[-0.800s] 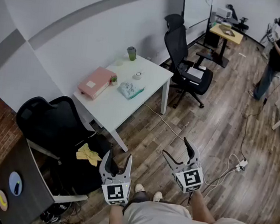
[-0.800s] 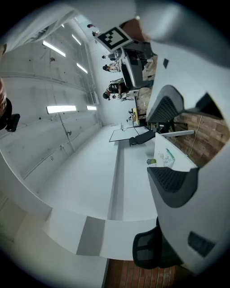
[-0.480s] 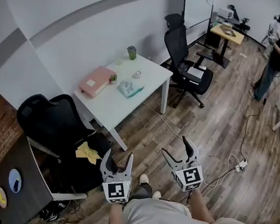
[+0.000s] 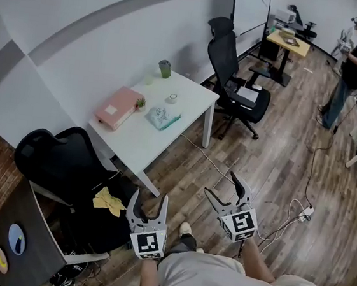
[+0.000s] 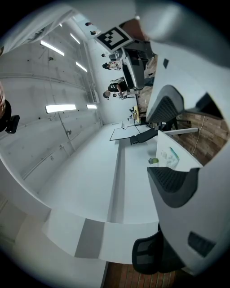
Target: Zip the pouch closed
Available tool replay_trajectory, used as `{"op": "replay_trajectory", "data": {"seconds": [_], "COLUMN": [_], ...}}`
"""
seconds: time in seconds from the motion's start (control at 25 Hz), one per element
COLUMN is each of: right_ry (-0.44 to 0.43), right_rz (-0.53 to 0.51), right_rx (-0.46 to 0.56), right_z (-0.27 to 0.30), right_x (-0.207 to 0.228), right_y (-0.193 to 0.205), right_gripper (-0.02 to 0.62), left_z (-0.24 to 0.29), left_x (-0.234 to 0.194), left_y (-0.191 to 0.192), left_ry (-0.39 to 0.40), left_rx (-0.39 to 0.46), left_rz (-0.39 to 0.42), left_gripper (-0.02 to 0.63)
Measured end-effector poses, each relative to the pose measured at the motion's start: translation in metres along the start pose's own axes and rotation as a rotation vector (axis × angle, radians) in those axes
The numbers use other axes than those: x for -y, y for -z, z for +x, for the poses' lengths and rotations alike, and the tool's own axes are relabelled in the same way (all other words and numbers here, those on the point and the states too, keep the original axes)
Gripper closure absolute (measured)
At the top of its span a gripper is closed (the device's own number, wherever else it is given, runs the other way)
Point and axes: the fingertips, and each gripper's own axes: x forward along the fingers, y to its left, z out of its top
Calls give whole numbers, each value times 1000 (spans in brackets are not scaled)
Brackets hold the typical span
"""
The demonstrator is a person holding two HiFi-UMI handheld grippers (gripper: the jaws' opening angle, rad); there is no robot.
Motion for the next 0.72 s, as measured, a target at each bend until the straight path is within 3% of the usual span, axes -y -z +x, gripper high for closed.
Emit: {"op": "replay_trajectory", "data": {"seconds": [0.12, 0.72], "right_ry": [6, 32], "right_rz": [-6, -9], "right_rx": [-5, -49], "right_z": [23, 131], "right_x": [9, 33], "right_y": [-1, -2], "right_gripper": [207, 207], "left_z": [23, 127], "left_x": [-10, -70], "left_y": [0, 14], "left_ry": [-7, 47], "left_rx": [5, -22], "left_rz": [-30, -1], "left_gripper": [295, 287]}}
